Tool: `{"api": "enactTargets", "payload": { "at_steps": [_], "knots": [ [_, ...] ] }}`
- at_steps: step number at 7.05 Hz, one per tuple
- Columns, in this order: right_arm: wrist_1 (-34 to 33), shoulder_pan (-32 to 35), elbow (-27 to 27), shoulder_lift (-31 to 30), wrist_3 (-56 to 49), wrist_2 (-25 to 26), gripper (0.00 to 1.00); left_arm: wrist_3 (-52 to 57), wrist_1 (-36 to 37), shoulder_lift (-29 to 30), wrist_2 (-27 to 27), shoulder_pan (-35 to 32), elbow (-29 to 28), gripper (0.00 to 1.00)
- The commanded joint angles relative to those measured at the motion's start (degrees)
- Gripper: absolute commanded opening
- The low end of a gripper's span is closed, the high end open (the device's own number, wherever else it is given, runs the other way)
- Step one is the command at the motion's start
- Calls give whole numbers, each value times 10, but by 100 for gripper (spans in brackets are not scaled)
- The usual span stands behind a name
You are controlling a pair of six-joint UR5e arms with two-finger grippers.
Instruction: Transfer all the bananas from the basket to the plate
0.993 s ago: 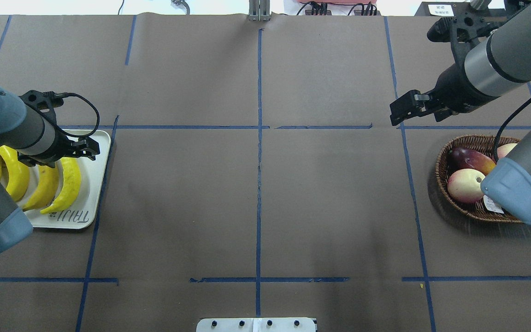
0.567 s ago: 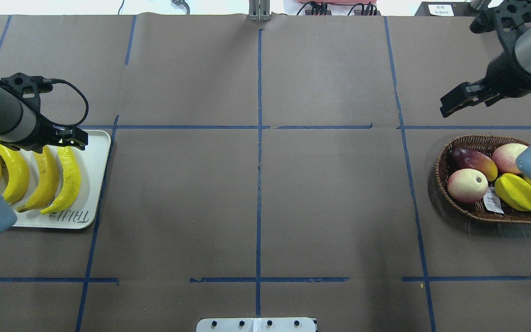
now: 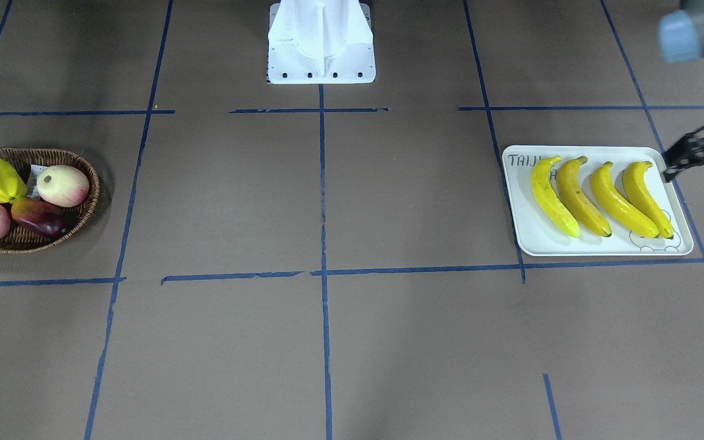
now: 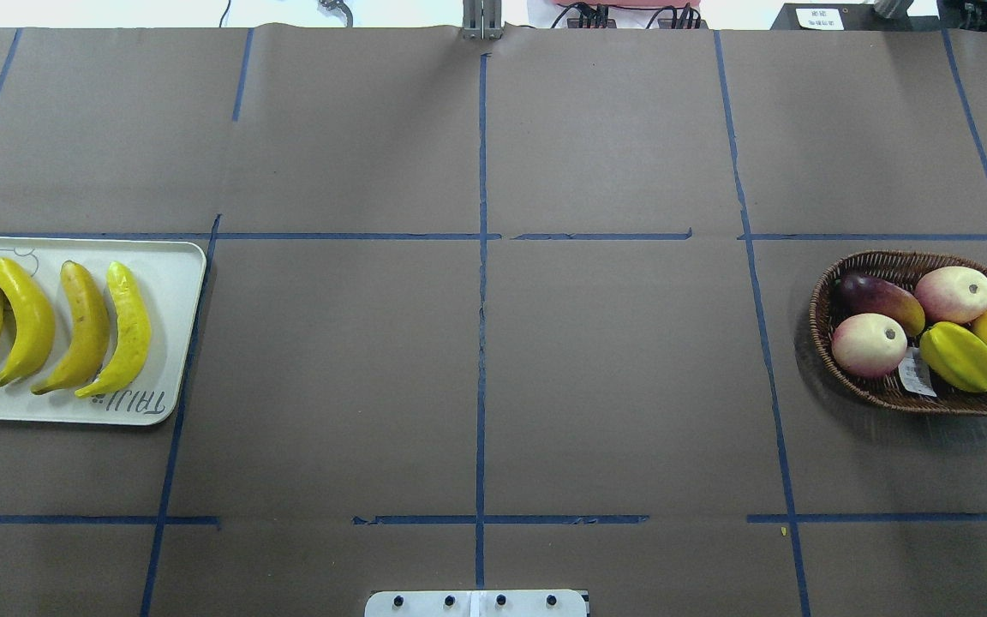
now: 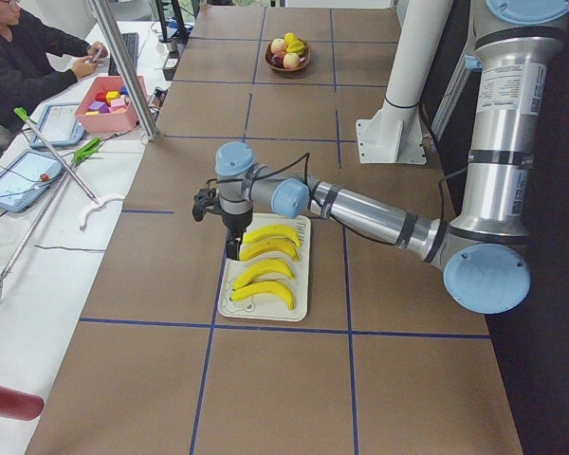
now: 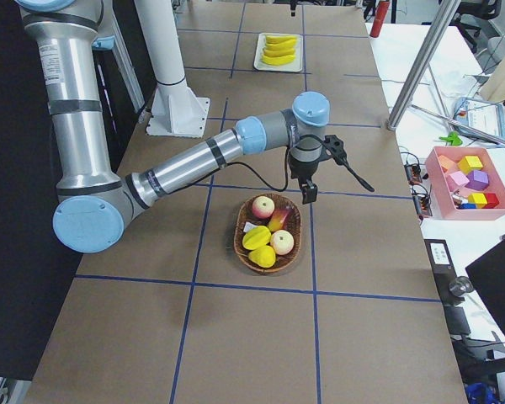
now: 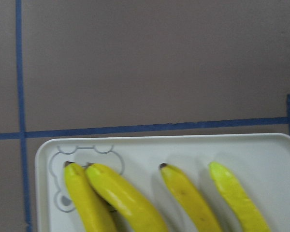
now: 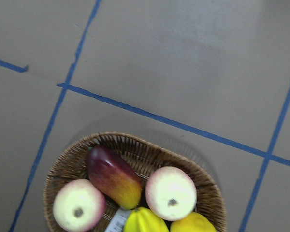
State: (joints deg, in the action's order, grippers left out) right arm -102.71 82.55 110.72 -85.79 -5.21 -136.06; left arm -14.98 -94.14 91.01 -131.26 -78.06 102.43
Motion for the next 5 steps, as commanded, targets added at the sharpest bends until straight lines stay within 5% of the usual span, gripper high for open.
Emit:
{"api": "enactTargets", "payload": {
  "at_steps": [1,3,5],
  "knots": [
    [2,67,-42,-51,-65,-42,100,200,-2,-22,-82,-137,-122,100],
    [12,72,-53,-30,-67,16,100,228,3,-22,-82,-159,-144,100],
    [12,74,-107,-32,-65,19,100,226,31,-15,-78,-158,-135,100]
  ]
}}
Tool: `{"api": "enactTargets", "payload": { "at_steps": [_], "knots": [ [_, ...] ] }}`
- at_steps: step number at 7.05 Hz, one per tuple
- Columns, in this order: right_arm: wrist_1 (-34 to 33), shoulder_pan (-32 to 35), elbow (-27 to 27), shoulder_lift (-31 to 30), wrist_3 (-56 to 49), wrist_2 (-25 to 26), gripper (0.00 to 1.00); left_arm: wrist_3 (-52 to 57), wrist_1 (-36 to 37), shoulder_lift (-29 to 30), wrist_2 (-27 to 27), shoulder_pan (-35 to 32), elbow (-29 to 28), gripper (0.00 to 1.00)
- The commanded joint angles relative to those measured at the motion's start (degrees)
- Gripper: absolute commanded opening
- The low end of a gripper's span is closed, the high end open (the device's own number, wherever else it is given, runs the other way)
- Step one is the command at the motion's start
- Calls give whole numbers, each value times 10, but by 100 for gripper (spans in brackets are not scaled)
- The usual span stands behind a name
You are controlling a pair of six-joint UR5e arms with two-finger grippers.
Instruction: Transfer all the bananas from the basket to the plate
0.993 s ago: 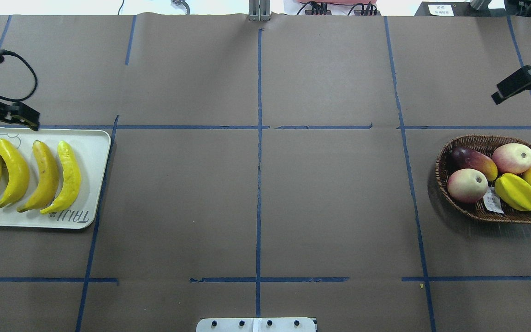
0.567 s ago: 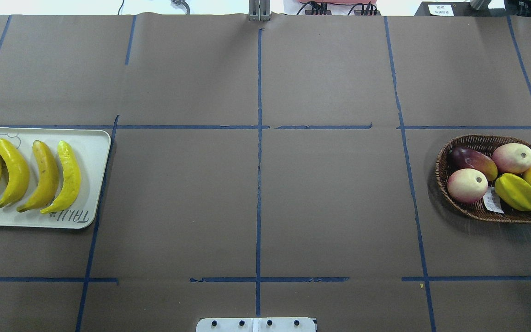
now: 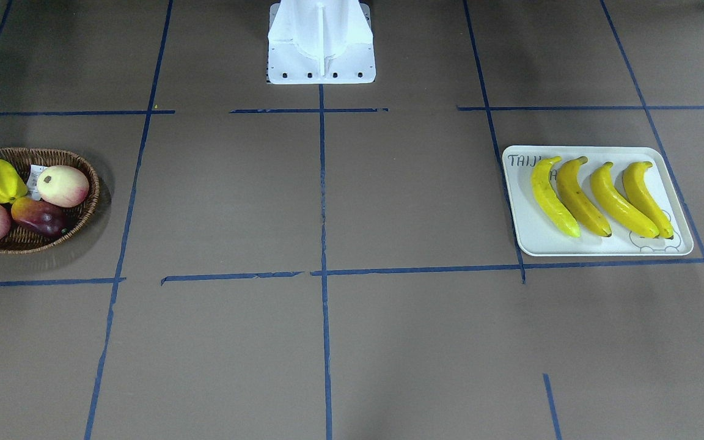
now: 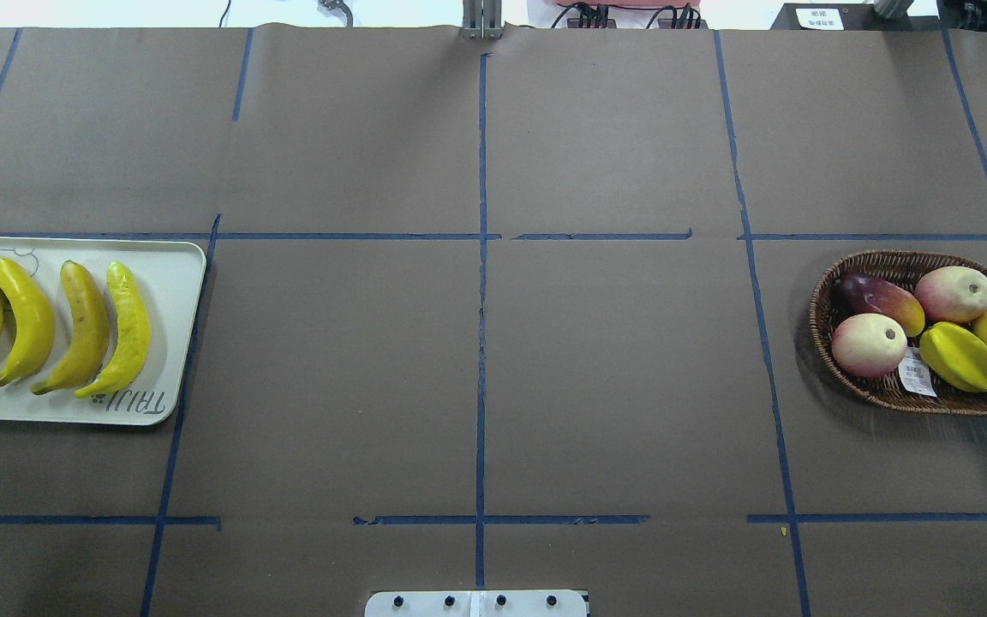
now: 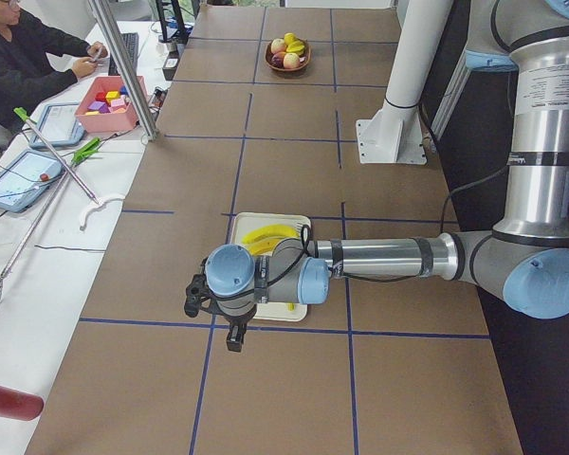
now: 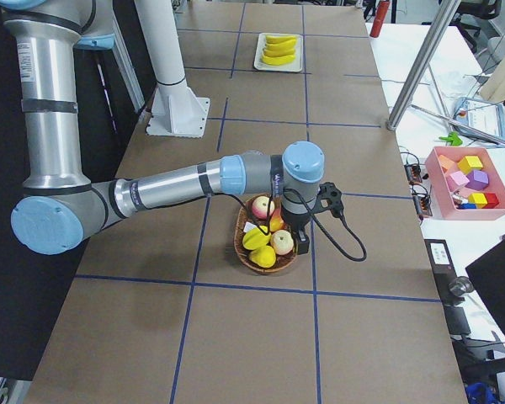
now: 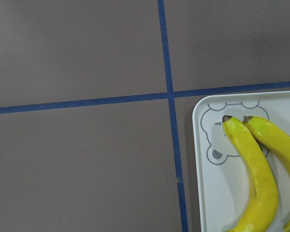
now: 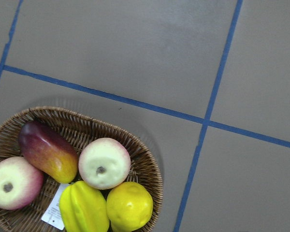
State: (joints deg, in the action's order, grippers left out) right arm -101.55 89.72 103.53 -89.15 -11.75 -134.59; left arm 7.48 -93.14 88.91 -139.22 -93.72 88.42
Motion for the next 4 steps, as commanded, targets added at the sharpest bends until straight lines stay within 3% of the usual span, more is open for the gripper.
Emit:
{"api": "enactTargets", "payload": {
  "at_steps": [1,4],
  "knots": [
    [0,4,-44,4,1,1,100,2,38,8,5,-1,6,100],
    [0,21,-74,2,2,-37,100,0,66,2,11,4,30,100]
  ]
}}
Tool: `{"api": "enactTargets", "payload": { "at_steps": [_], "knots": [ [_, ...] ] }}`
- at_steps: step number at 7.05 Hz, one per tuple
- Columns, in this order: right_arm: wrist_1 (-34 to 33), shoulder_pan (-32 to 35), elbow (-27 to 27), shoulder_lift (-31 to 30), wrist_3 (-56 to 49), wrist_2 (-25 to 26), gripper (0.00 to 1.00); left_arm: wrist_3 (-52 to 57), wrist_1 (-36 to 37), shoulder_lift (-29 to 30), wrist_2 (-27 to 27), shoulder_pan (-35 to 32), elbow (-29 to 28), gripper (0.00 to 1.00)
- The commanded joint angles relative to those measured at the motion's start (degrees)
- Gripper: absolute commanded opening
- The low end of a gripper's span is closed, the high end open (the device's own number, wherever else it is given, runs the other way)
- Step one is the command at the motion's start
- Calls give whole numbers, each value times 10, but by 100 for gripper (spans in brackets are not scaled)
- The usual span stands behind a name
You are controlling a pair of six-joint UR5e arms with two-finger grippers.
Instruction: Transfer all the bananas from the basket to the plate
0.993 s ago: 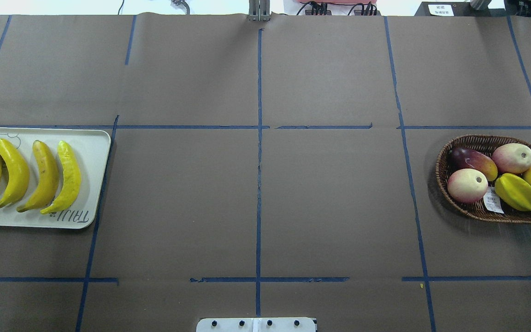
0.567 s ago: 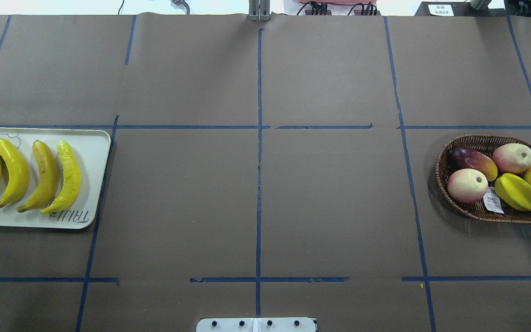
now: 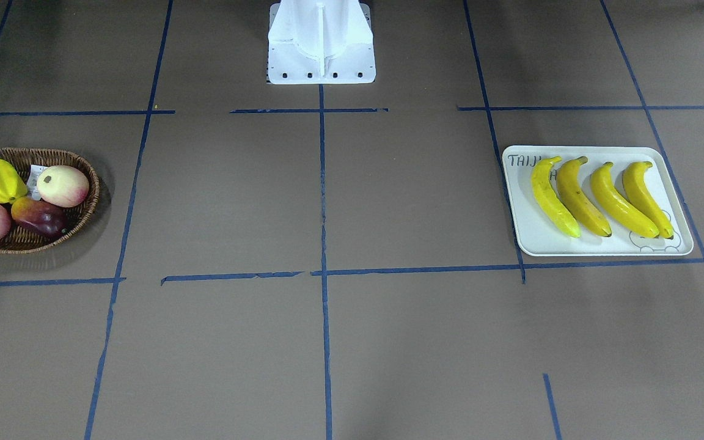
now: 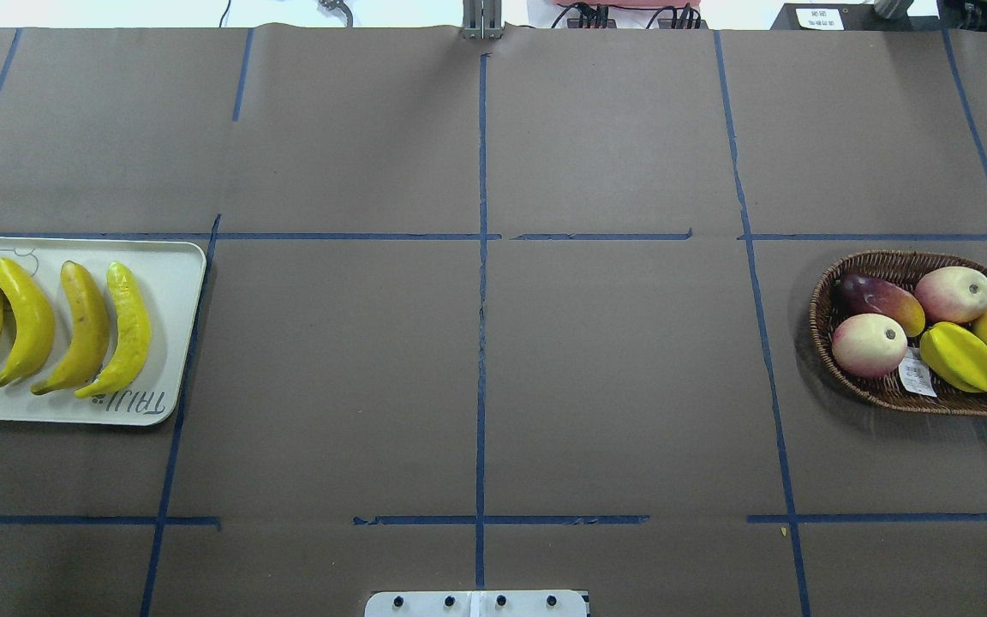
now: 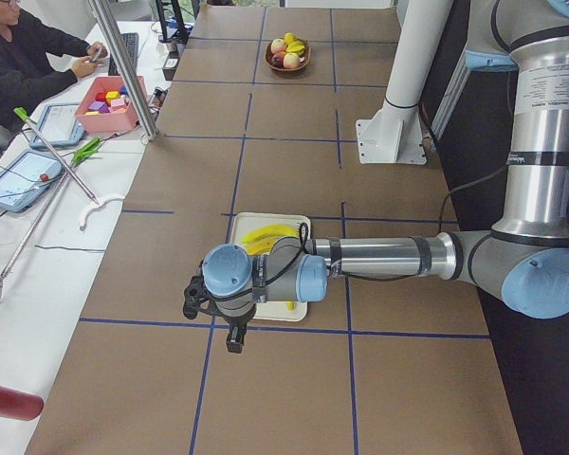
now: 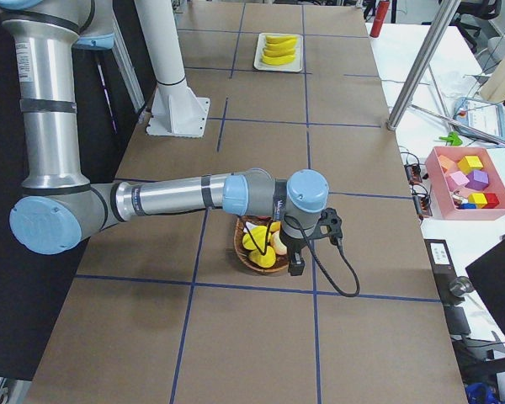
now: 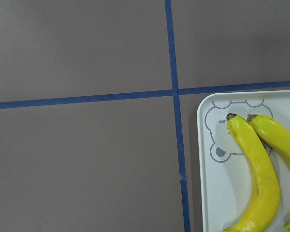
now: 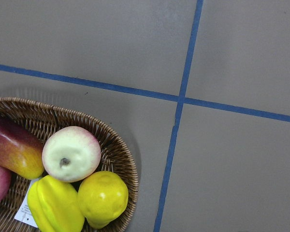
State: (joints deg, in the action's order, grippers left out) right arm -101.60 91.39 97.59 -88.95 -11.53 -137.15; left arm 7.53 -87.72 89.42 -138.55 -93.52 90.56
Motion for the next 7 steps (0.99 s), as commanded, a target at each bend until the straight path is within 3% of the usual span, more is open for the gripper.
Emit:
{"api": "enactTargets", "payload": {
  "at_steps": [1,3,5,6,7],
  "knots": [
    [0,6,-33,0,0,-13,100,-1,13,-3,14,2,8,100],
    [1,18,-73,-3,-4,-24,100,-1,13,-1,16,2,7,100],
    [9,35,-73,-14,-3,-37,100,-1,13,-2,15,2,8,100],
    [35,39,-69,-31,-3,-37,100,-1,13,0,15,2,8,100],
    [104,39,-62,-61,11,-30,100,-1,13,1,15,2,8,100]
  ]
}}
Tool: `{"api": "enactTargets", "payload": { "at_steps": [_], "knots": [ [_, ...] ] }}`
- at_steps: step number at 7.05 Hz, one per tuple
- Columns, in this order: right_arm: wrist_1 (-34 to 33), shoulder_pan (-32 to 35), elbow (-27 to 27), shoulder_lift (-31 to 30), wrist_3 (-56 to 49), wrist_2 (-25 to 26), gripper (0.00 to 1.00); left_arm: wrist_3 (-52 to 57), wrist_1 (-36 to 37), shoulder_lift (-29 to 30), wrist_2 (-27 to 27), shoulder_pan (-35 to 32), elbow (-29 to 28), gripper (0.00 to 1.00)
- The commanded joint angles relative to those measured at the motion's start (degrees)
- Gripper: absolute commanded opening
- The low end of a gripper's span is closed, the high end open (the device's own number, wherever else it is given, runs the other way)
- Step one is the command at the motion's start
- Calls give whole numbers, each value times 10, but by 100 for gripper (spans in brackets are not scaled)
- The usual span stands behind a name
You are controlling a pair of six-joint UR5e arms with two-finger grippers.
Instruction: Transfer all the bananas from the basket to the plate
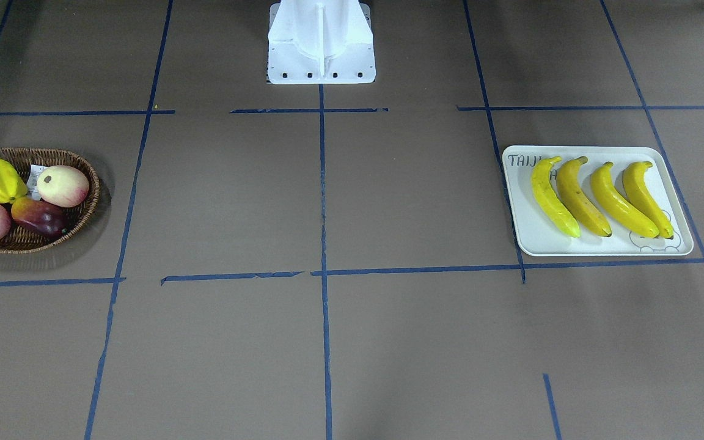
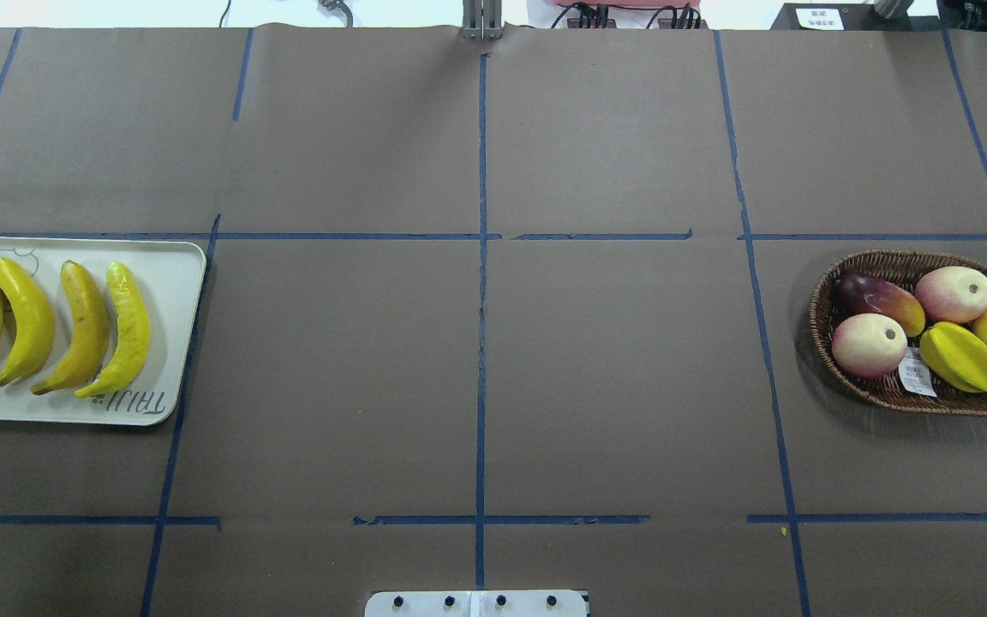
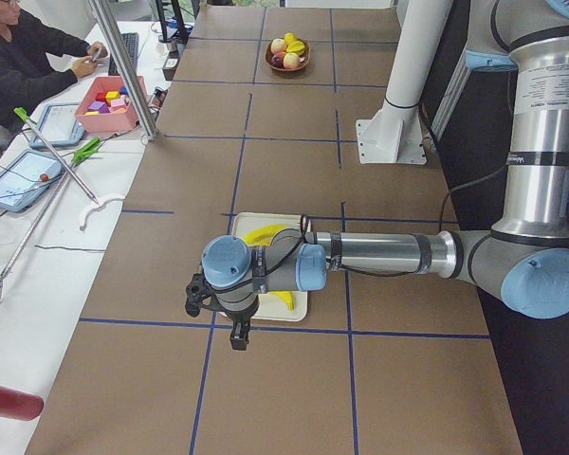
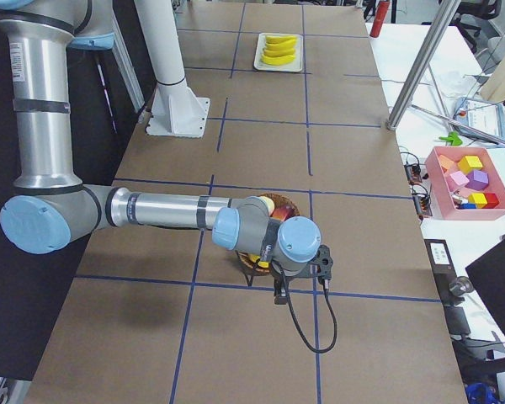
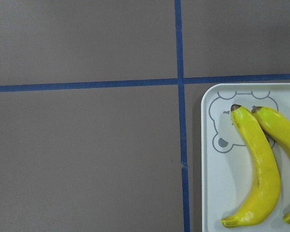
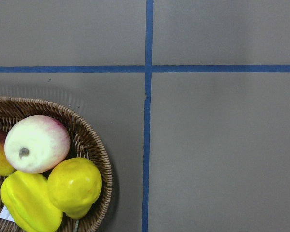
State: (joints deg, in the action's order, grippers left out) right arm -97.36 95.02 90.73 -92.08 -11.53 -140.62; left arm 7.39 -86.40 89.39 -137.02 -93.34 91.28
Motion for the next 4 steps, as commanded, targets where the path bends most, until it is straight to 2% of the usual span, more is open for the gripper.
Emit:
{"api": "enactTargets", "payload": {
  "at_steps": [1,4],
  "knots": [
    [86,3,6,-32,67,3,100,0,0,3,0,0,-1,100],
    [76,3,5,-24,77,3,100,0,1,2,0,0,0,100]
  ]
}}
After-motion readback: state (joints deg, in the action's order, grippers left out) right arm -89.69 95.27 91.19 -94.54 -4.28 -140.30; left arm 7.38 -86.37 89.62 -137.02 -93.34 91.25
